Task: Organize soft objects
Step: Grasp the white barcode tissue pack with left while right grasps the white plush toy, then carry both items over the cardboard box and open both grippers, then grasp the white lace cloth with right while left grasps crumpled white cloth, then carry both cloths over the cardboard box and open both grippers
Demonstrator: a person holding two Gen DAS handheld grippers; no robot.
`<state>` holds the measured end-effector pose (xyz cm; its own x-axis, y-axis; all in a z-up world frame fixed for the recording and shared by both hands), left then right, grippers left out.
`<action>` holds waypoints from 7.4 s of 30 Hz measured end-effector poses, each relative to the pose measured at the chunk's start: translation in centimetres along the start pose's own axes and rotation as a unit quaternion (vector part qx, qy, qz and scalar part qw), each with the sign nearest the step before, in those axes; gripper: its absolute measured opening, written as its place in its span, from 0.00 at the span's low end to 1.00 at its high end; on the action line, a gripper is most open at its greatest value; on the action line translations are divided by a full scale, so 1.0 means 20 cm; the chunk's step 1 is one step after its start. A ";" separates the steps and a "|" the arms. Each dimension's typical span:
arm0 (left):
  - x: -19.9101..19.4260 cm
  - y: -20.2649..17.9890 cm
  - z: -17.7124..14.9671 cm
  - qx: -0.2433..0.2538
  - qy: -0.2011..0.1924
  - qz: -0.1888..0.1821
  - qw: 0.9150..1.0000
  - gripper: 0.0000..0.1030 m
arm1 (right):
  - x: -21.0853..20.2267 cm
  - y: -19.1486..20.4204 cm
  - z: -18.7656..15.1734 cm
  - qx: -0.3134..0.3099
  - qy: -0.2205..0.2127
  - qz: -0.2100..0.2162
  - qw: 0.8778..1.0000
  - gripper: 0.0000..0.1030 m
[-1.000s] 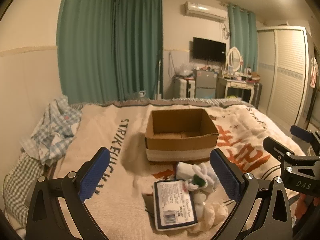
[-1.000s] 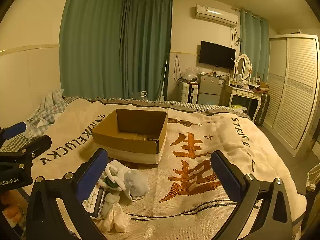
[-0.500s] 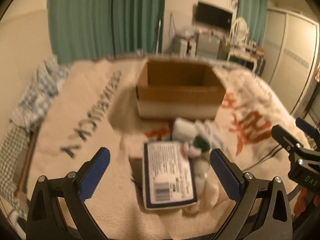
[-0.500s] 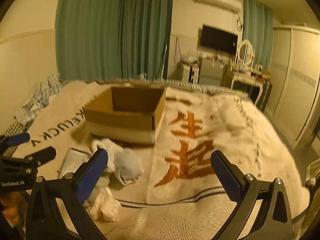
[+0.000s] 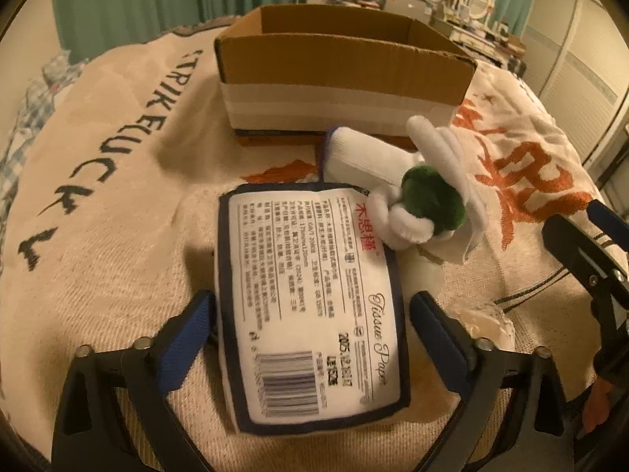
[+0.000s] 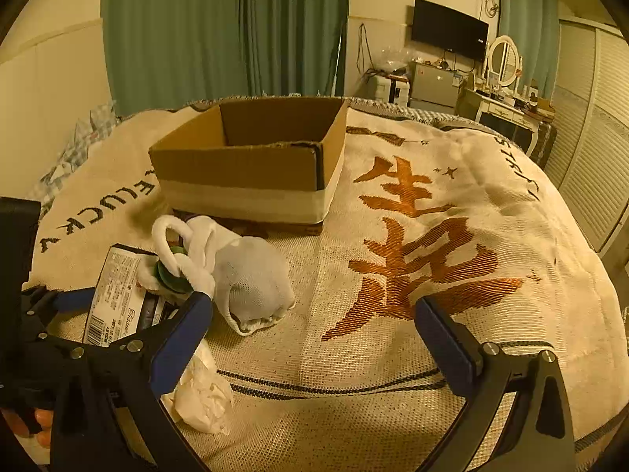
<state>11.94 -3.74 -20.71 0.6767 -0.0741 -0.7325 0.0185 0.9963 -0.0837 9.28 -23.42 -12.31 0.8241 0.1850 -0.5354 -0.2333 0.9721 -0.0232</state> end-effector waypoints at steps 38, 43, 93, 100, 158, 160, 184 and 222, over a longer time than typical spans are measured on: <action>-0.22 0.38 0.23 0.004 -0.079 0.026 0.996 0.78 | 0.19 0.61 -0.14 -0.072 0.066 0.120 0.988 0.44; -0.32 0.32 0.24 0.009 -0.099 0.022 0.995 0.78 | 0.04 0.54 -0.03 -0.055 0.029 0.116 0.991 0.43; -0.06 0.08 1.33 0.041 -0.215 0.013 0.976 0.87 | 0.45 -0.07 1.15 0.013 -0.087 0.075 0.993 0.72; -0.68 0.03 1.33 0.049 -0.288 0.017 0.956 0.93 | -0.17 -0.08 1.24 -0.018 -0.109 0.031 0.993 0.86; -0.19 -0.08 0.03 0.039 -0.074 -0.004 0.997 0.82 | -0.23 0.02 -0.09 -0.002 0.047 0.082 0.996 0.17; -0.13 -0.11 0.00 0.036 -0.058 -0.014 0.998 0.80 | -0.19 -0.01 -0.08 -0.001 0.047 0.077 0.996 0.17; 0.05 -0.32 -0.15 0.086 0.000 -0.079 0.993 0.31 | 0.02 -0.03 -0.22 0.022 0.084 0.091 0.992 0.17; 0.04 -0.05 1.20 0.088 -0.197 -0.045 0.975 0.33 | 0.53 0.08 0.99 0.006 -0.068 0.121 0.990 0.17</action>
<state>30.19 -3.77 -4.92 0.8965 -0.1730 -0.4078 0.1927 0.9812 0.0073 27.86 -17.12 -1.32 0.8072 0.4291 -0.4054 -0.4262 0.8988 0.1027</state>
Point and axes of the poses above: each gripper's, at about its wrist camera, not at the fingertips, and x roughly the way its jaws point, y to its left, z to its top, the point moved 9 cm from there along x, roughly the way its jaws point, and after that the axes turned 11 degrees about -y, right-handed, at the moved point
